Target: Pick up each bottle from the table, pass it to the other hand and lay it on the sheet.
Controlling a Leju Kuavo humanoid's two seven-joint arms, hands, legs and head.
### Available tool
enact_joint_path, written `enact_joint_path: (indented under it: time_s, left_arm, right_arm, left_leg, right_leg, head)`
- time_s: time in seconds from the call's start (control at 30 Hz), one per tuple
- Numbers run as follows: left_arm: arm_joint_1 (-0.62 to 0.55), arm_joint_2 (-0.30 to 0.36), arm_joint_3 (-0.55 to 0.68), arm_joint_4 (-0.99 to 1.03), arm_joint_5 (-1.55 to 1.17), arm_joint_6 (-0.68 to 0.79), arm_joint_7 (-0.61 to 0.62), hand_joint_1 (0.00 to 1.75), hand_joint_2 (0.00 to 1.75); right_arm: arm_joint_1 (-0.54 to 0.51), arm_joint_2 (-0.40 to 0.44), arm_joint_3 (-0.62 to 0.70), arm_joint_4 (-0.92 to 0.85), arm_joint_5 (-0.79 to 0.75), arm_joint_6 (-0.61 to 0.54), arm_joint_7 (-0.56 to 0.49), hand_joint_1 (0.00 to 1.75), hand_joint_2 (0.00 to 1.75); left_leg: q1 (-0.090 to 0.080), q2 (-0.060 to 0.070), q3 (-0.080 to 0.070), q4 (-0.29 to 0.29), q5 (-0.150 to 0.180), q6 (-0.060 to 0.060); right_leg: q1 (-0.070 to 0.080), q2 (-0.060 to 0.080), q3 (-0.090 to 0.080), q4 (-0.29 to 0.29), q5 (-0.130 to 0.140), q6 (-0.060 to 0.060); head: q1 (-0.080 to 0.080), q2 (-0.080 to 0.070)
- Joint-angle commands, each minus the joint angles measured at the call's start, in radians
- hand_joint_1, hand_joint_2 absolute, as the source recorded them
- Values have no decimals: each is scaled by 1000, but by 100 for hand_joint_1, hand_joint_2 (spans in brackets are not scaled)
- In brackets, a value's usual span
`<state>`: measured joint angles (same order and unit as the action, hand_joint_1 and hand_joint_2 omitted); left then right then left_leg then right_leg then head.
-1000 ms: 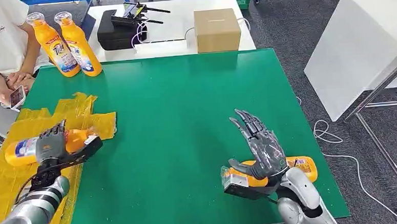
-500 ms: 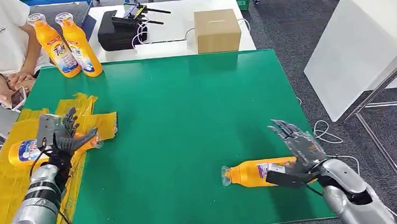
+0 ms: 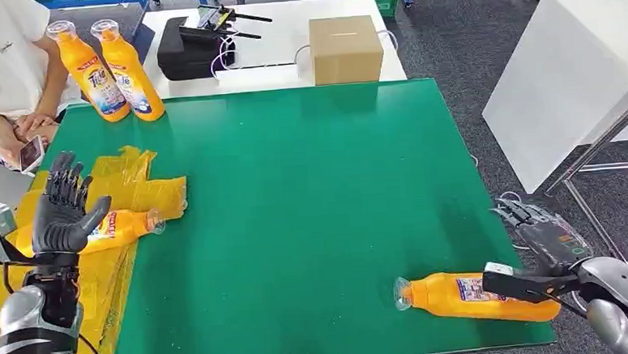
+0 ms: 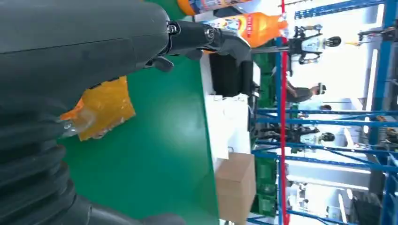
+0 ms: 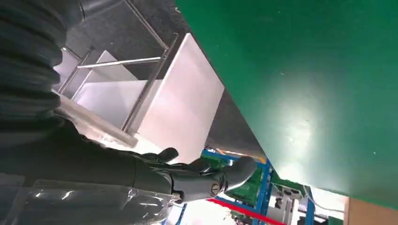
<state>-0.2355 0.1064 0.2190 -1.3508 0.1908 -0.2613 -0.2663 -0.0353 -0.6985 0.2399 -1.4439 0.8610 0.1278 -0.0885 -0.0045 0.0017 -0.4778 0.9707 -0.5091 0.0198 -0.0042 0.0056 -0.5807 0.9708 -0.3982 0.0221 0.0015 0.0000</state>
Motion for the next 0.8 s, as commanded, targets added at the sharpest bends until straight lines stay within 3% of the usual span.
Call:
enact_joint_path:
  time_s: [0.03,0.23,0.4,0.47,0.53,0.67,0.8]
  left_arm:
    - [52,-4,-94,-171,47,-27,-16,0,175]
    - [47,-7,-164,-201,82,-24,-11,0,175]
    - [41,-9,-191,-194,93,-13,-16,0,175]
    - [45,-12,-203,-198,75,2,-17,0,175]
    - [57,-20,-203,-211,62,16,-17,0,175]
    - [81,-37,-209,-237,29,48,-17,0,175]
    - [86,-41,-221,-235,22,58,-19,0,175]
  right_arm:
    - [45,24,14,51,22,24,16,0,175]
    - [-20,92,91,131,49,25,-23,0,175]
    - [-87,204,150,213,64,-35,-26,0,175]
    - [-97,250,159,236,88,-99,-14,0,175]
    - [-90,352,108,218,89,-228,-13,0,175]
    - [-53,510,51,60,127,-470,-24,0,175]
    - [-25,557,33,-35,182,-583,-20,0,175]
  left_leg:
    - [2,-2,1,-1,-1,-1]
    - [2,0,0,-1,0,-1]
    - [3,2,-1,-2,0,-1]
    - [4,3,1,-3,0,-2]
    - [5,3,4,-5,0,-3]
    - [6,5,5,-5,-1,-4]
    - [9,6,3,-3,-2,-3]
  right_leg:
    - [2,-2,3,-2,-1,0]
    - [2,0,1,-2,1,0]
    - [2,2,2,-3,1,0]
    - [4,3,3,-5,2,-1]
    - [5,3,6,-7,3,-1]
    - [5,5,4,-6,1,-2]
    - [6,5,1,-1,0,-2]
  head:
    - [0,0]
    - [0,0]
    - [0,0]
    - [0,0]
    - [0,0]
    - [0,0]
    - [0,0]
